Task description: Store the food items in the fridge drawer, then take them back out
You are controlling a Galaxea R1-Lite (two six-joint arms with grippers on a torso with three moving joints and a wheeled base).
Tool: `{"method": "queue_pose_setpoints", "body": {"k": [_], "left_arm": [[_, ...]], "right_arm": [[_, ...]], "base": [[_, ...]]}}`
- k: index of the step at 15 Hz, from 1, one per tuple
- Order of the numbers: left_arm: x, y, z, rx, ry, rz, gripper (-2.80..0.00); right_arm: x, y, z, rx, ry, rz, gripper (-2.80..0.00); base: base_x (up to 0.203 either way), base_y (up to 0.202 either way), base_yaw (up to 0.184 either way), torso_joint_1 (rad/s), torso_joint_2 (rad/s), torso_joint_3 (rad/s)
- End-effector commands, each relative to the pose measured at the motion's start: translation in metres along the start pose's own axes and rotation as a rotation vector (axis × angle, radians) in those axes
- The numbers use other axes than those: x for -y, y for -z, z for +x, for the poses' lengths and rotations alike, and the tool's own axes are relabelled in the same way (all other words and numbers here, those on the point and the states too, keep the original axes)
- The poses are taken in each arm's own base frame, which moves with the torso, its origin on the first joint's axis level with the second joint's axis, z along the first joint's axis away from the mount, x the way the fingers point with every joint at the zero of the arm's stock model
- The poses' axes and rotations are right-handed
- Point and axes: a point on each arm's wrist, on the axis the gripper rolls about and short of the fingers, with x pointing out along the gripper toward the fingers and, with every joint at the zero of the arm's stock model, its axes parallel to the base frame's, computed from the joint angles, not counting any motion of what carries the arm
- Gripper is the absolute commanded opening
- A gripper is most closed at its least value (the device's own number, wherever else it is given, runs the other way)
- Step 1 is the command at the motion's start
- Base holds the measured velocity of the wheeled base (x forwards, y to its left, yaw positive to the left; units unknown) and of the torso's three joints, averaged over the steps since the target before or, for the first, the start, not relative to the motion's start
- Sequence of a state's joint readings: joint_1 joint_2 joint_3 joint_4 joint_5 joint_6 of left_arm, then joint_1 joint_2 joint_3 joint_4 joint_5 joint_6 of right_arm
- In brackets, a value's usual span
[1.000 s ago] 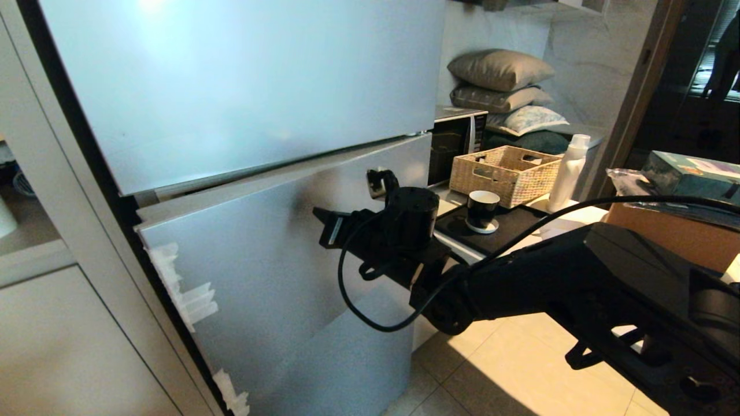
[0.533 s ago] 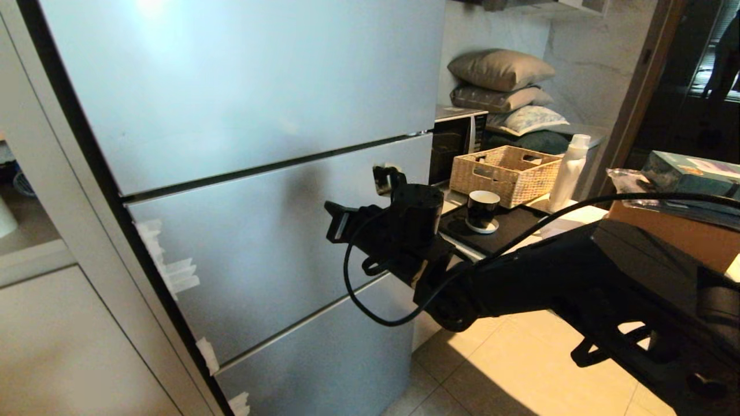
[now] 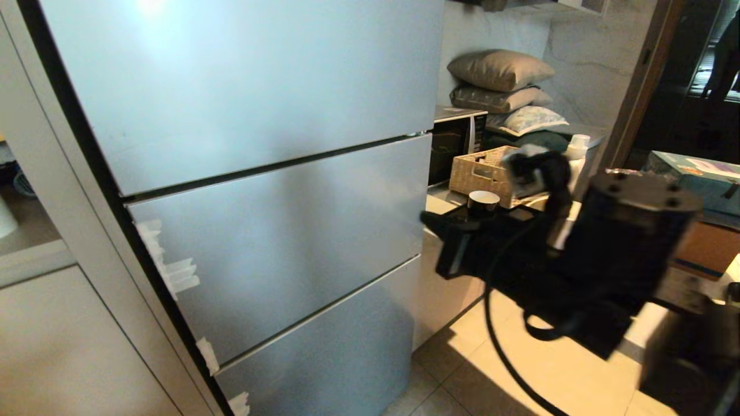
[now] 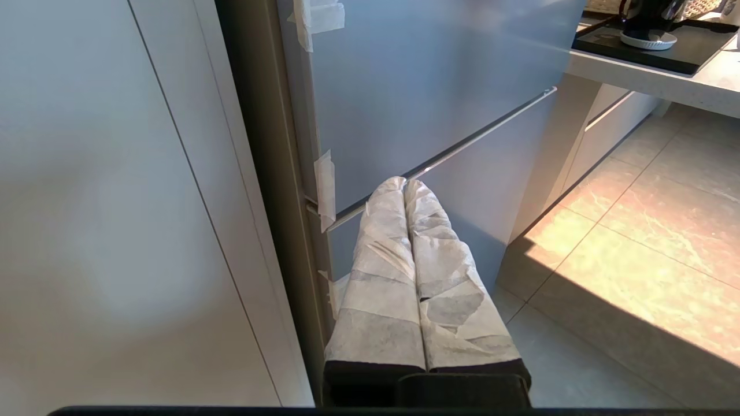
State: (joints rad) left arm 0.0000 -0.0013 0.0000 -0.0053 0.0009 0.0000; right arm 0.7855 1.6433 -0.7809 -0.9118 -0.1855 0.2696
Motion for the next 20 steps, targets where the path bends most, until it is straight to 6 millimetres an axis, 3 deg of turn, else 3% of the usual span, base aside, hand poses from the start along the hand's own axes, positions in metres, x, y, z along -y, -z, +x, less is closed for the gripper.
{"method": "queue_pose_setpoints", "body": {"k": [1,4,6,8,11,14,16,18,20], "left_arm": [[0.000,0.000,0.000,0.000,0.000,0.000,-2.80],[0.000,0.000,0.000,0.000,0.000,0.000,-2.80],[0.000,0.000,0.000,0.000,0.000,0.000,-2.80],[0.000,0.000,0.000,0.000,-0.001,0.000,-2.80],[0.000,0.000,0.000,0.000,-0.001,0.000,-2.80],[0.000,0.000,0.000,0.000,-0.001,0.000,-2.80],[0.000,0.000,0.000,0.000,-0.002,0.000,-2.80],[0.000,0.000,0.000,0.000,0.000,0.000,-2.80],[0.000,0.000,0.000,0.000,-0.001,0.000,-2.80]], "right_arm": [[0.010,-0.045,-0.083,0.153,0.048,0.010,-2.80],[0.042,-0.034,-0.111,0.123,0.222,-0.031,-2.80],[0.054,-0.045,-0.124,0.181,0.299,-0.053,-2.80],[0.067,-0.062,-0.157,0.281,0.424,-0.089,-2.80],[0.065,-0.058,-0.211,0.316,0.503,-0.123,-2.80],[0.063,-0.029,-0.258,0.274,0.584,-0.203,-2.80],[0.062,0.002,-0.286,0.269,0.665,-0.243,-2.80],[0.064,0.036,-0.301,0.247,0.690,-0.274,-2.80],[0.071,0.076,-0.304,0.109,0.659,-0.308,-2.80]], "base": [[0.000,0.000,0.000,0.000,0.00,0.000],[0.000,0.000,0.000,0.000,0.00,0.000],[0.000,0.000,0.000,0.000,0.00,0.000],[0.000,0.000,0.000,0.000,0.00,0.000],[0.000,0.000,0.000,0.000,0.00,0.000],[0.000,0.000,0.000,0.000,0.00,0.000],[0.000,0.000,0.000,0.000,0.00,0.000],[0.000,0.000,0.000,0.000,0.00,0.000],[0.000,0.000,0.000,0.000,0.00,0.000]]}}
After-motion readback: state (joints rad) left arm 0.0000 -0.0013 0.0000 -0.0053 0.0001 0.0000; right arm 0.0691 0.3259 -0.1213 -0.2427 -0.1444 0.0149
